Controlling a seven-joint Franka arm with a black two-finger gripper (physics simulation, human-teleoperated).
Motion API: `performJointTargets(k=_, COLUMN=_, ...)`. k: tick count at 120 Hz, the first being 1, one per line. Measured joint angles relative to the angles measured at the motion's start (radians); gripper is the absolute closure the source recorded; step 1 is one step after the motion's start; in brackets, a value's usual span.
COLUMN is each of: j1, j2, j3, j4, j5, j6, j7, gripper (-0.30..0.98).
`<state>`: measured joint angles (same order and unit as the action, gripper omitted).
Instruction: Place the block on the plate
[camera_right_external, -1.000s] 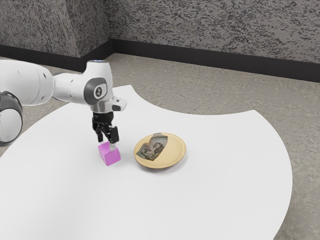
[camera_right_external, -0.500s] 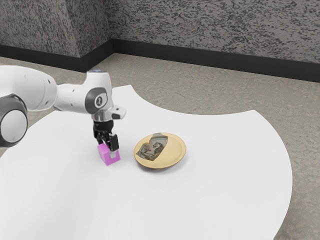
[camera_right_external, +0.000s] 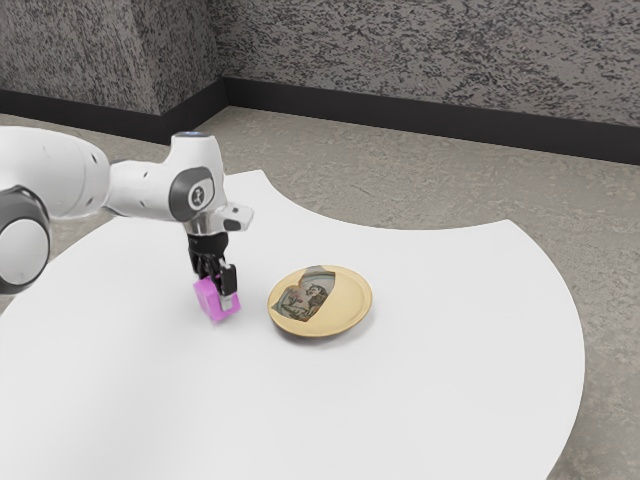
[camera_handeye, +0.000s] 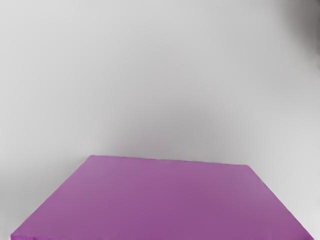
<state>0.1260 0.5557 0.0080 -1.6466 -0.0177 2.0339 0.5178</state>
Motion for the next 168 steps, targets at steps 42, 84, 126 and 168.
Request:
performJointTargets(k=42, j1=-0.121, j2=-0.09, j3=-0.008, j4=-0.015, j5=-0.006, j6=0.005, j7=0.0, gripper=0.28)
performJointTargets(k=84, j1=-0.204, j2=0.1, j3=-0.018, j4=0.217, j5=-0.021, j6=0.034, j7=0.0, gripper=0.25)
performJointTargets(k=126, j1=-0.207, j2=0.132, j3=-0.032, j4=0.275, j5=-0.019, j6=0.035, j7=0.005, gripper=0.09)
performJointTargets(k=168, j1=-0.239, j2=-0.245, j3=-0.031, j4=0.042, j5=-0.015, j6=-0.029, j7=0.005, gripper=0.02)
